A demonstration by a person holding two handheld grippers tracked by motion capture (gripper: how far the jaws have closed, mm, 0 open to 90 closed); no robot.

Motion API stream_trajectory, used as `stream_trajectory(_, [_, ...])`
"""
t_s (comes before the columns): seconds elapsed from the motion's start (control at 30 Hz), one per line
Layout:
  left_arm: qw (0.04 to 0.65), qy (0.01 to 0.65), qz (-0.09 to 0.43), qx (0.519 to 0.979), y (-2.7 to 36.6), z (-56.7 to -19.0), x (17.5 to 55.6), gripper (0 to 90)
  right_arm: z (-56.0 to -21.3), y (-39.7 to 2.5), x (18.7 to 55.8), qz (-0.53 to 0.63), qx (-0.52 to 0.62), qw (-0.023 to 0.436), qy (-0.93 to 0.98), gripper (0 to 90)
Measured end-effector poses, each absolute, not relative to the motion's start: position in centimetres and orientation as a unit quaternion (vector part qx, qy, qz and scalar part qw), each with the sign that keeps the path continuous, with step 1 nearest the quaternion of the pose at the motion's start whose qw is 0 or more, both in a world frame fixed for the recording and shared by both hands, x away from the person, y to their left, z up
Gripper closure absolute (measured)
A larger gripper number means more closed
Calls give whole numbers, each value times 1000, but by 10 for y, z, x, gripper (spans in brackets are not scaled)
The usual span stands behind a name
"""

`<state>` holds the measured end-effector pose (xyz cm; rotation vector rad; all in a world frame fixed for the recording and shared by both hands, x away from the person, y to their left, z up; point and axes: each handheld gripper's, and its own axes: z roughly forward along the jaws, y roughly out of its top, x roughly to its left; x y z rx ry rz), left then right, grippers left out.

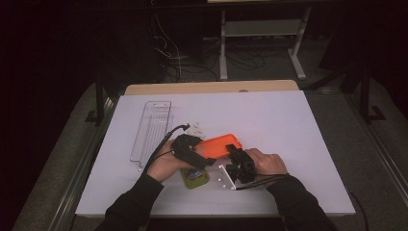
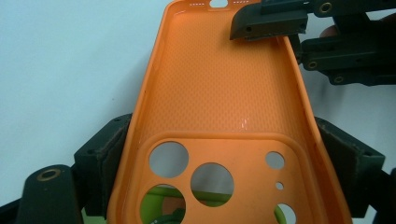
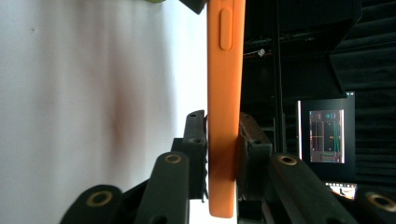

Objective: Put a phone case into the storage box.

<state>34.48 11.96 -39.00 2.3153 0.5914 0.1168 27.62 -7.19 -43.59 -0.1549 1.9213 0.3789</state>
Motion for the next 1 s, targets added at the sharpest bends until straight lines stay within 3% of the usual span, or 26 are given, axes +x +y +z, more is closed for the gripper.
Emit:
stream_trajectory(0.33, [393,238,33,888,122,-394,345,128,-436,-72,274,162,-70,556,812,779])
stream_trajectory(0.5, [393,233,29,889,124,-391,346,22,-436,-73,274,162,-65,554,814,779])
stream_trajectory(0.6, [394,227,32,890,128,-388,347,3,-437,-75,276,154,-68,553,816,779])
stream_trajectory(1.0, [378,225,27,898,138,-385,348,0,-431,-89,281,166,-11,529,832,778])
